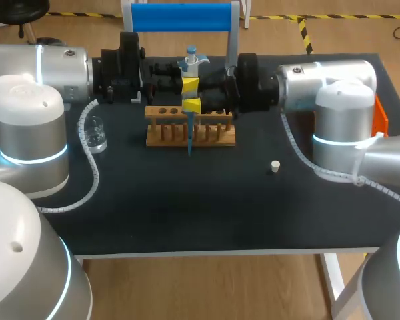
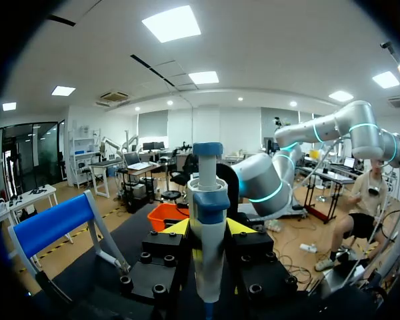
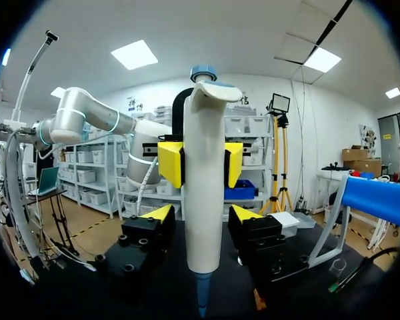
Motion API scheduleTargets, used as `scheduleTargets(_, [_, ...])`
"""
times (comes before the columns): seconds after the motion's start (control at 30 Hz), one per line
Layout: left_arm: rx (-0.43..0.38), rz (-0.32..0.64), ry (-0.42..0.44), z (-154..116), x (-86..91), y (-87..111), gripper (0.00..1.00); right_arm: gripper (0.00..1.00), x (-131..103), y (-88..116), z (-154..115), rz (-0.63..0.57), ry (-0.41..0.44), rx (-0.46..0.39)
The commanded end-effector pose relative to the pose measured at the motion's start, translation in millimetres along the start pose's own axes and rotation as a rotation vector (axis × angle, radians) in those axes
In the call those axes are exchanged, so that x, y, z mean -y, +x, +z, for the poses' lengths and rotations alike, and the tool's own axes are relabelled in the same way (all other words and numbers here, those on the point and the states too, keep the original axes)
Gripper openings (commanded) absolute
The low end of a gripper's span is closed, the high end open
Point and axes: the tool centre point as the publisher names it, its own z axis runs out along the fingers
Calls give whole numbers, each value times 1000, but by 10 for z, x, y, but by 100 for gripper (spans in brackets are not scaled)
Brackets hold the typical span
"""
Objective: Invert the test tube, pick up the pipette, mount the tip to pipette, aspirate from beaker and dispense into the tube, eject the tip, return the pipette, and cap with the stopper.
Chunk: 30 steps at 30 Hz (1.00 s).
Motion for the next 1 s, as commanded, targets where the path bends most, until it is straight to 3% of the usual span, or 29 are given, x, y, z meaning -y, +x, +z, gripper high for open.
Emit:
scheduleTargets(0.03, [4, 1, 4, 8, -5, 6, 0, 49, -5, 1, 36, 0, 4, -3])
scheduleTargets(0.2, [4, 1, 4, 8, -5, 6, 0, 40, -13, 11, 44, -3, 5, -7])
scheduleTargets(0.37, [4, 1, 4, 8, -5, 6, 0, 17, -20, 19, 42, -4, 4, -10])
scheduleTargets(0.43, [4, 1, 4, 8, -5, 6, 0, 0, -23, 23, 40, -5, 4, -11])
scheduleTargets(0.7, [4, 1, 4, 8, -5, 6, 0, 0, -16, 29, 23, -6, 3, -18])
scheduleTargets(0.73, [4, 1, 4, 8, -5, 6, 24, 0, -13, 28, 18, -6, 4, -19])
scheduleTargets(0.8, [4, 1, 4, 8, -5, 6, 100, 0, -6, 24, 9, -5, 5, -19])
scheduleTargets(1.0, [4, 1, 4, 8, -5, 6, 100, 0, 15, 17, -32, -4, 8, -24])
